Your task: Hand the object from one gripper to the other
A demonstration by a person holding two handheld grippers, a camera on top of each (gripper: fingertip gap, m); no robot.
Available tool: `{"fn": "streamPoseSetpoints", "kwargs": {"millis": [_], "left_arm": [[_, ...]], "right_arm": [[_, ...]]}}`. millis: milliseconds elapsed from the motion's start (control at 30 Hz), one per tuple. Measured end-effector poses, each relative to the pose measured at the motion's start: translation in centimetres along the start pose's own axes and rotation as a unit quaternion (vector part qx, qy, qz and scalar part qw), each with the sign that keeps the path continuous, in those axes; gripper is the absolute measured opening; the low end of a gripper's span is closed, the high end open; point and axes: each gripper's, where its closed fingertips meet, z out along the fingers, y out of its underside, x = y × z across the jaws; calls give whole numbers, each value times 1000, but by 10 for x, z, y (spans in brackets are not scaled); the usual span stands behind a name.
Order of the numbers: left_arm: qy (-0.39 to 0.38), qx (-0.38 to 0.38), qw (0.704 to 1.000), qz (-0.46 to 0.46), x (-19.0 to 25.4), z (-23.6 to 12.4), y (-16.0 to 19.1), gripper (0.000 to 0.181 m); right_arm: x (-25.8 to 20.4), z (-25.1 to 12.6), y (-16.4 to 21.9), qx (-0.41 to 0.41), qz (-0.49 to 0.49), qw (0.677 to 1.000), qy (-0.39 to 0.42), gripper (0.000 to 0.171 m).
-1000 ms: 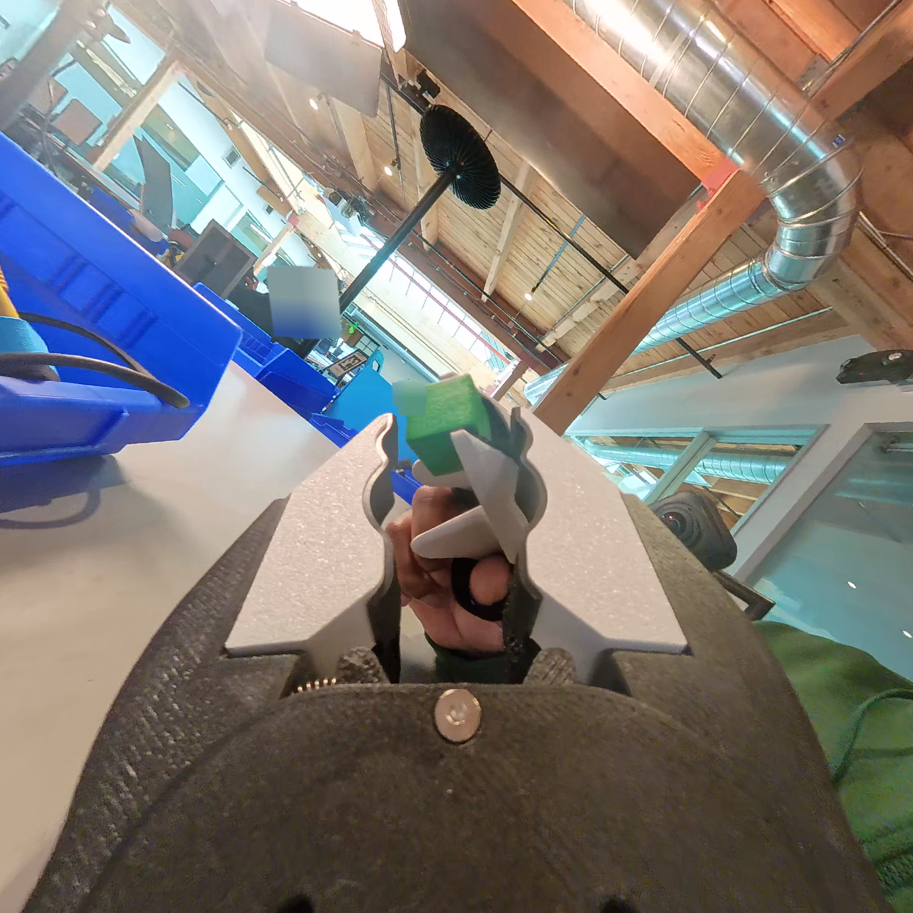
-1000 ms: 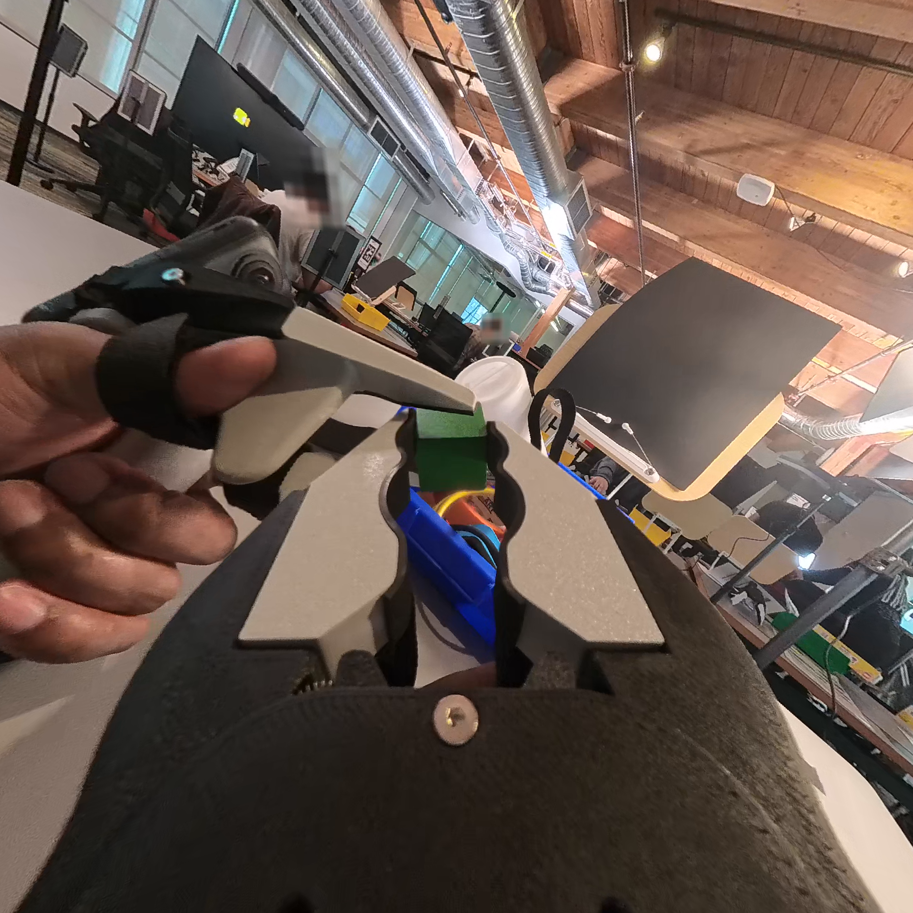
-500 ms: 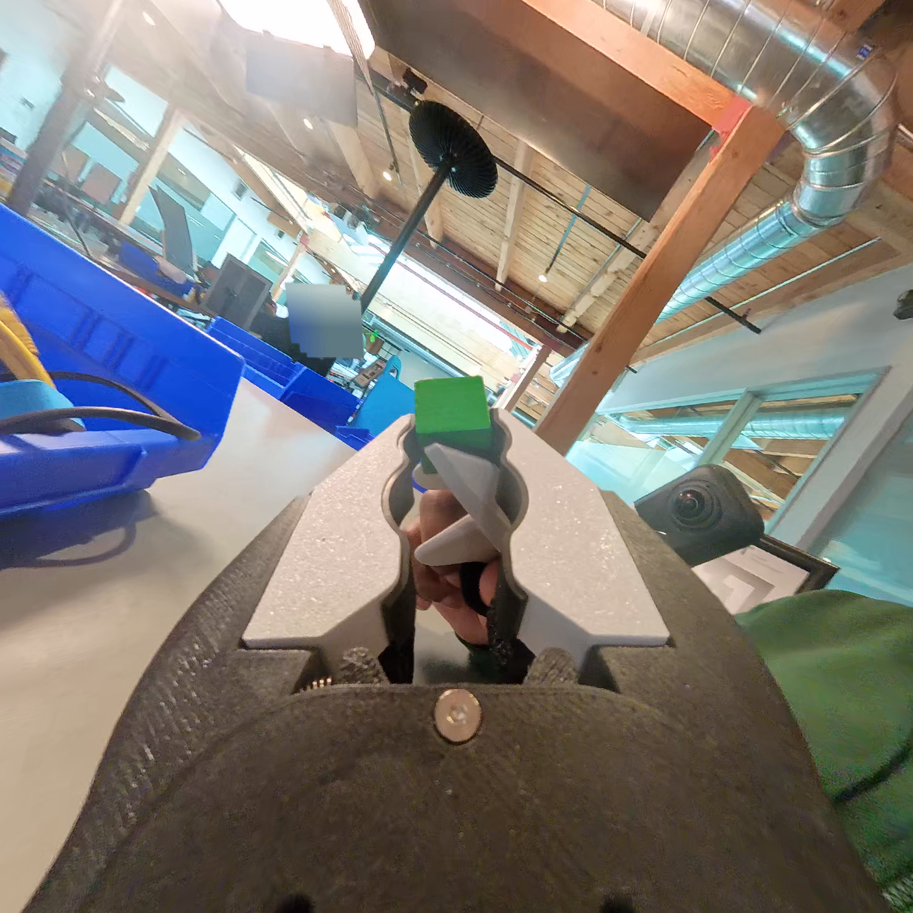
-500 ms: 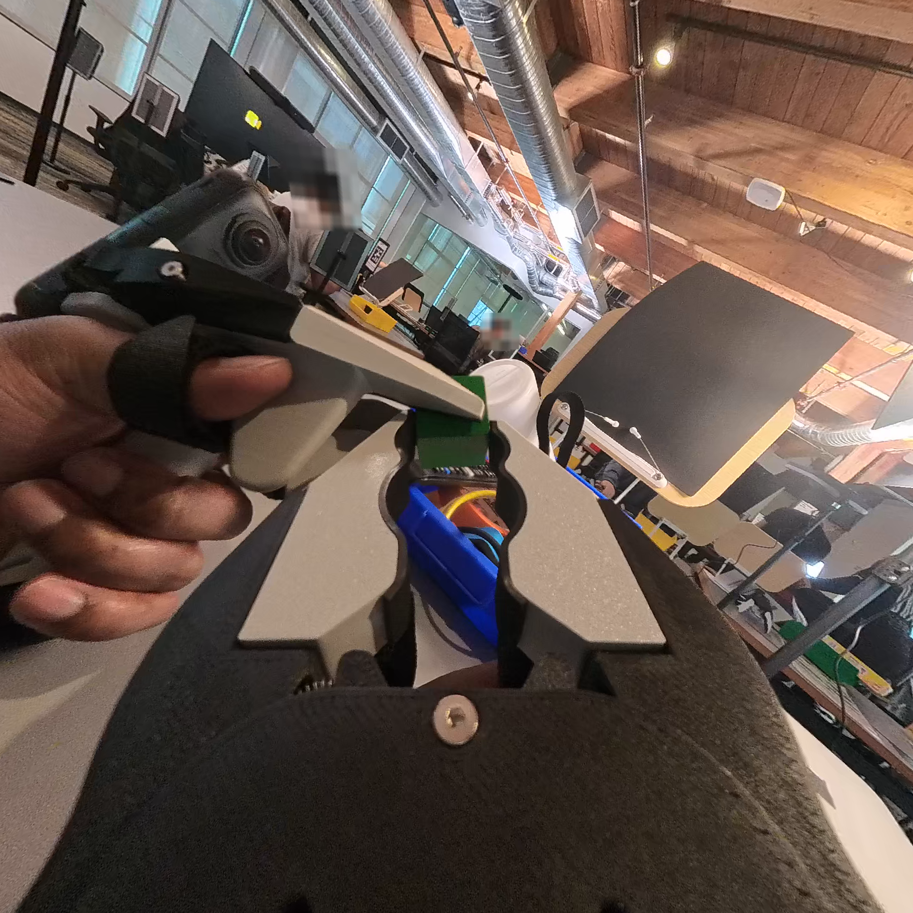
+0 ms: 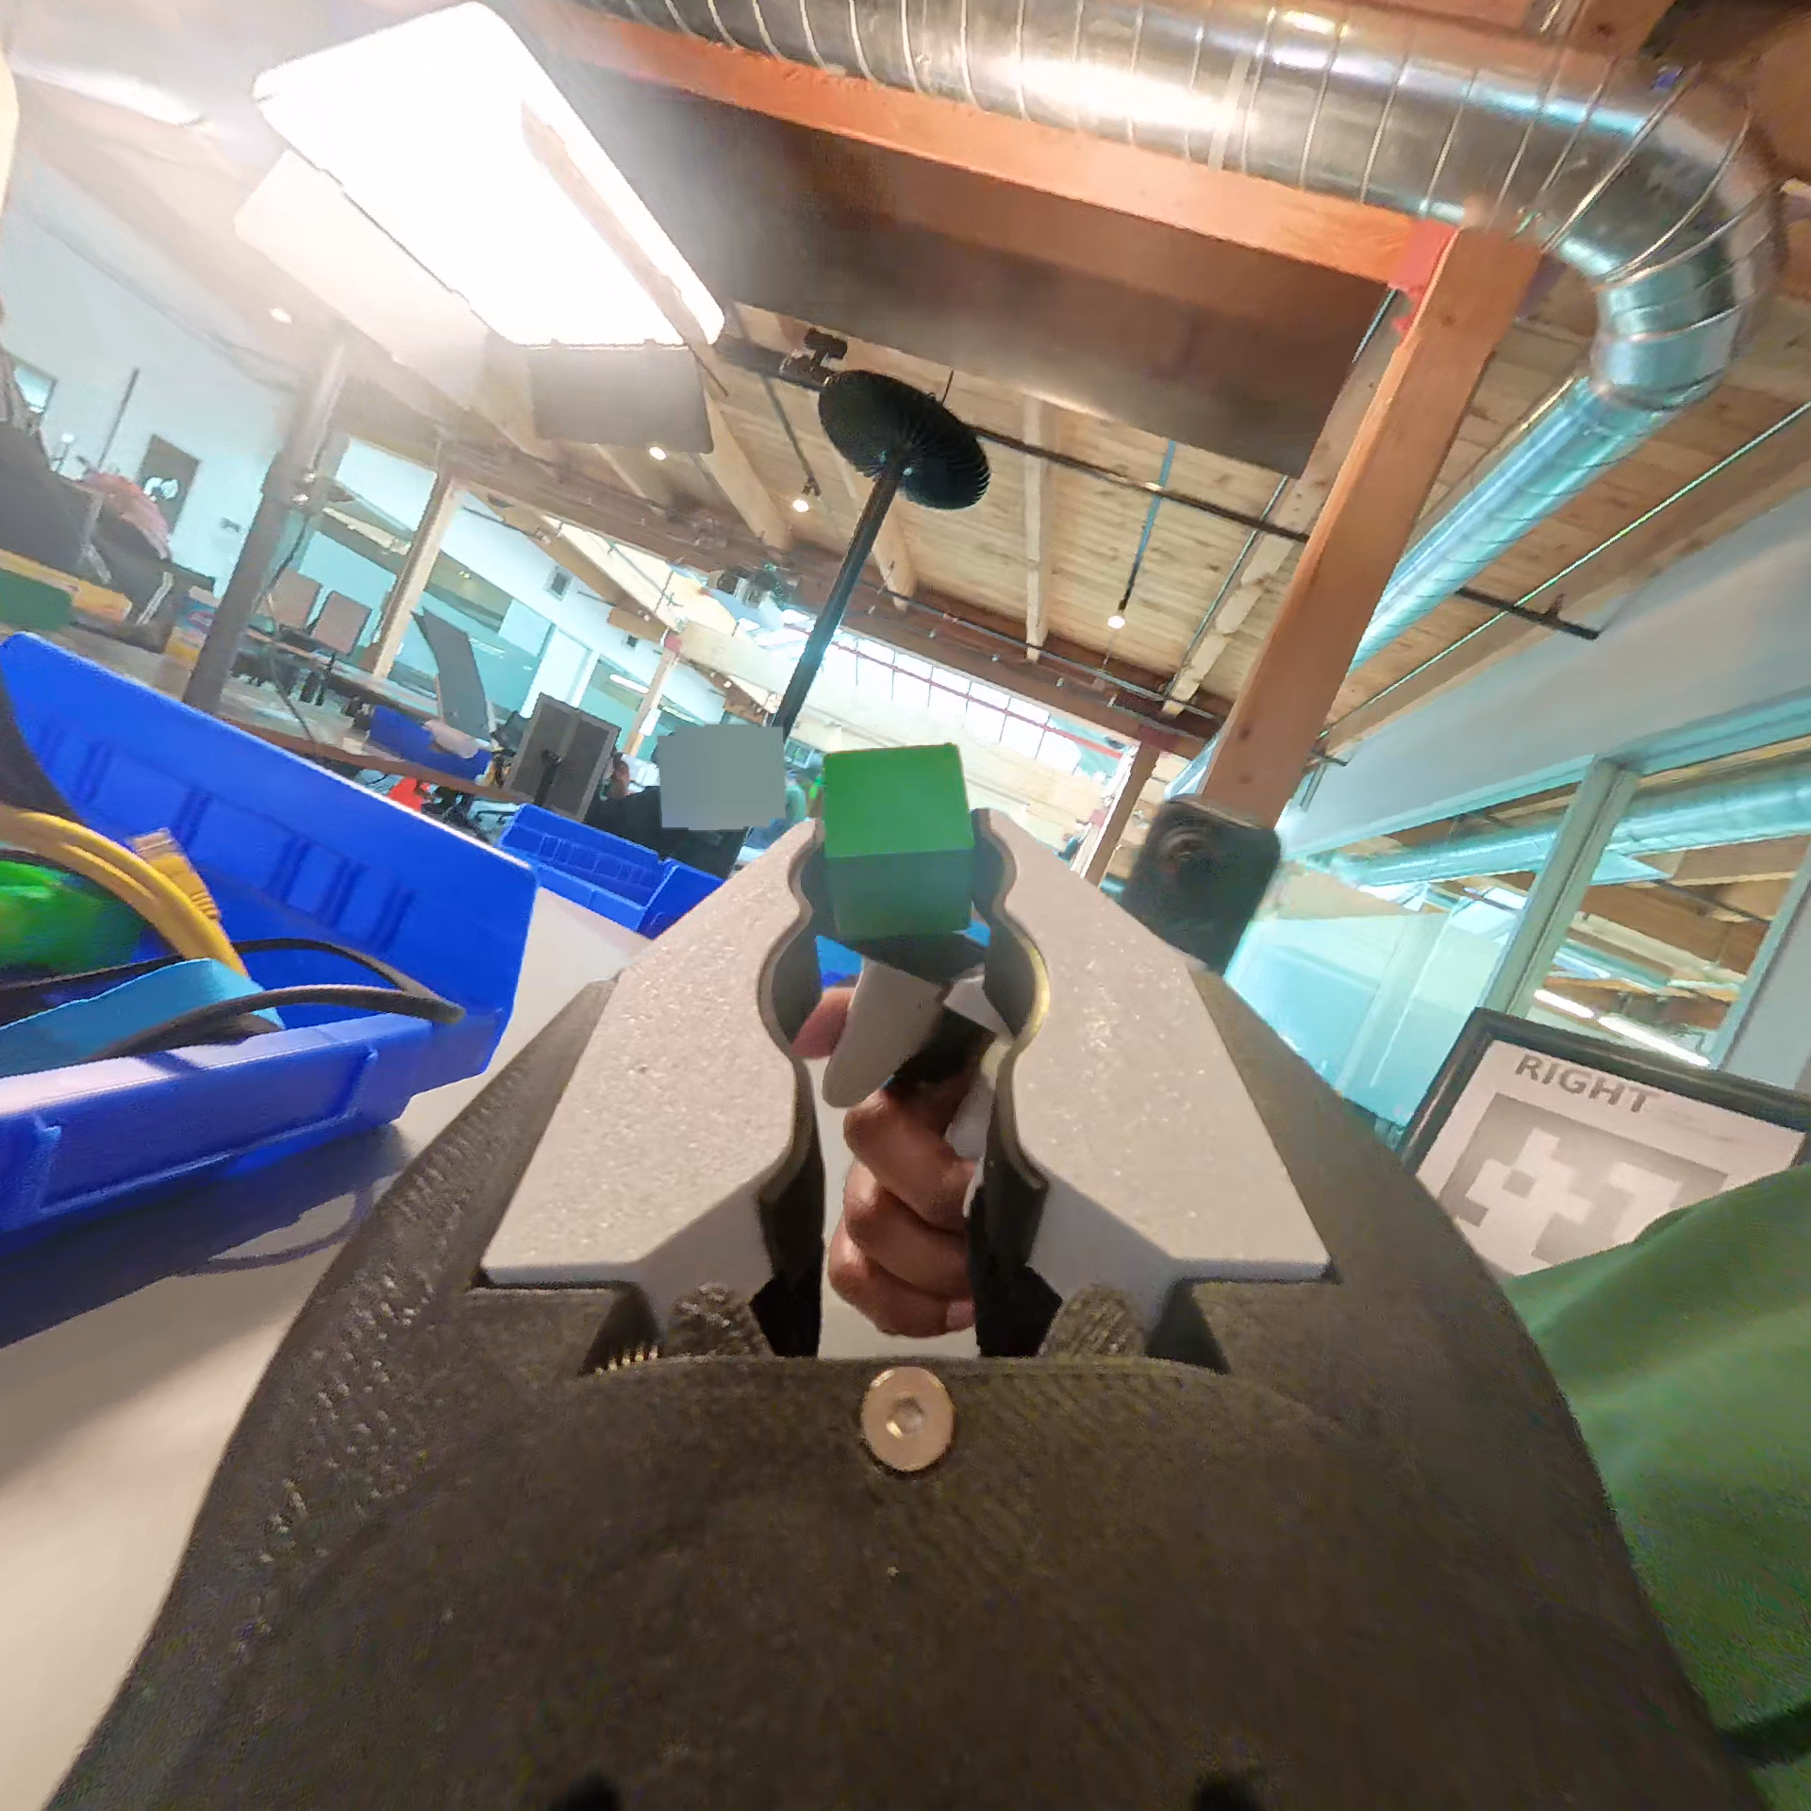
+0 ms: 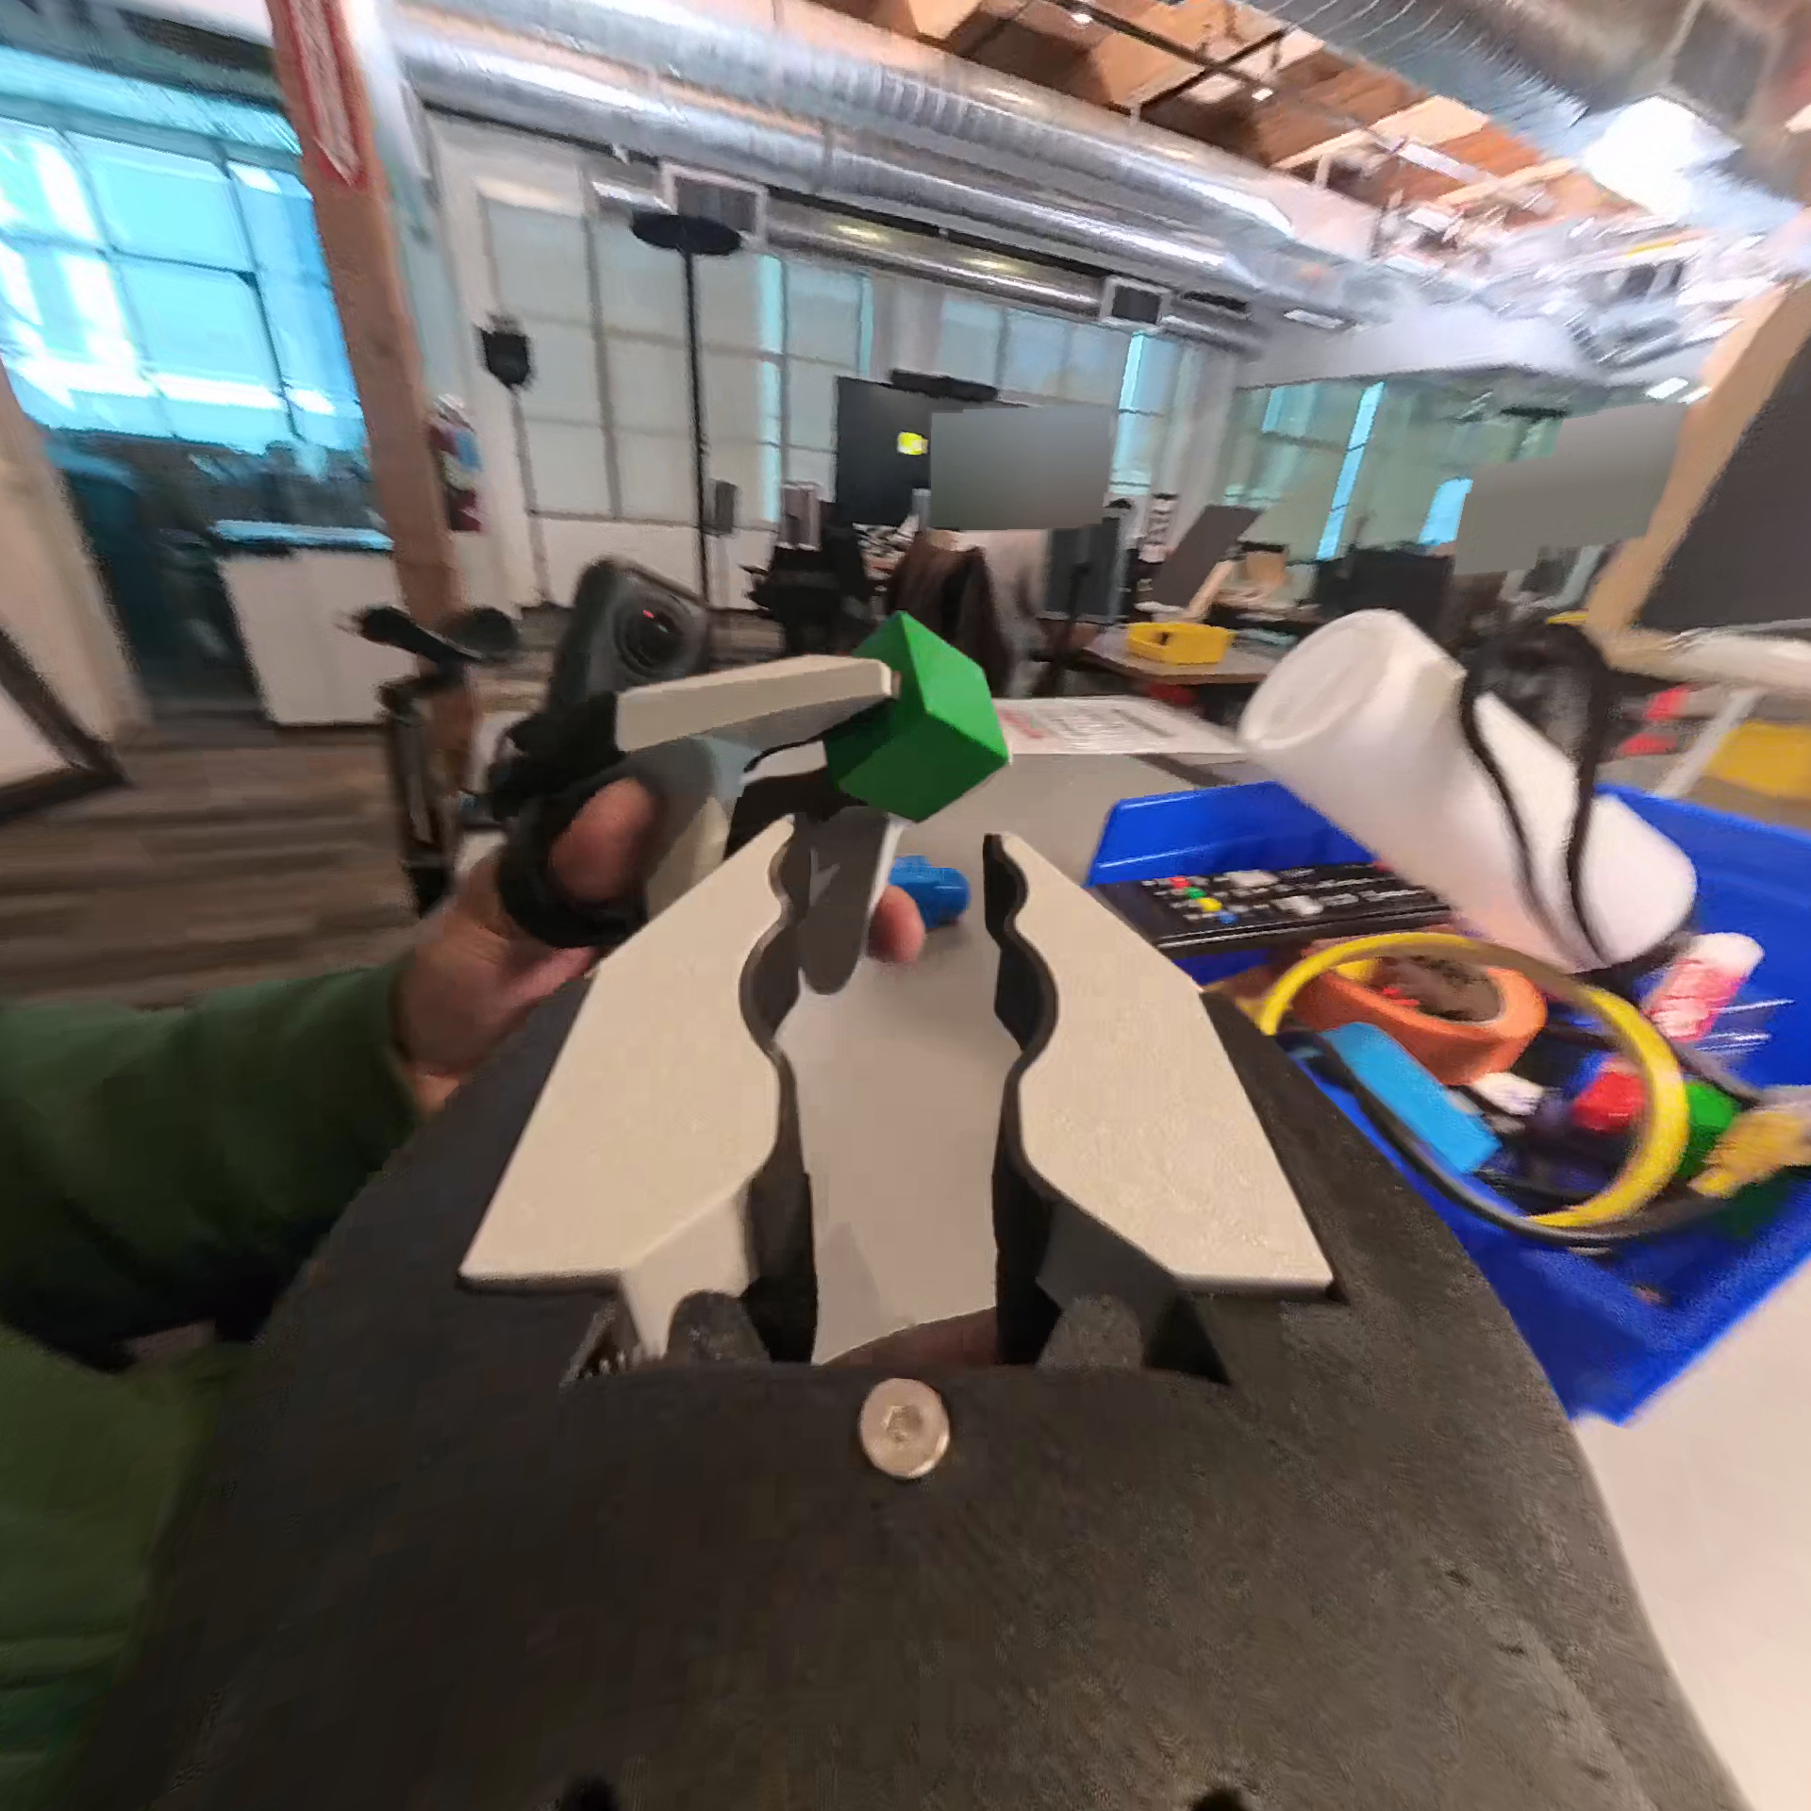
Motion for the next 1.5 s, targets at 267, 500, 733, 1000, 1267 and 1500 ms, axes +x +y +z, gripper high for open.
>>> {"fn": "streamPoseSetpoints", "kwargs": {"millis": [267,500,733,1000,1267,1500], "left_arm": [[48,7,998,-49,10,2,2,29],[44,-12,999,-20,13,5,9,28],[41,-15,999,-11,14,6,10,29],[32,-16,999,-32,9,6,10,29],[6,-9,999,-31,1,5,7,38],[-62,-16,997,50,-11,3,5,55]], "right_arm": [[-9,-3,-6,23,183,978,-98,35],[-12,-4,-7,25,246,960,-130,36],[-13,-5,-8,29,248,959,-137,30],[-7,-5,-9,33,210,971,-106,27],[10,-7,-13,44,108,993,-15,27],[34,-12,-13,28,-37,992,117,27]]}}
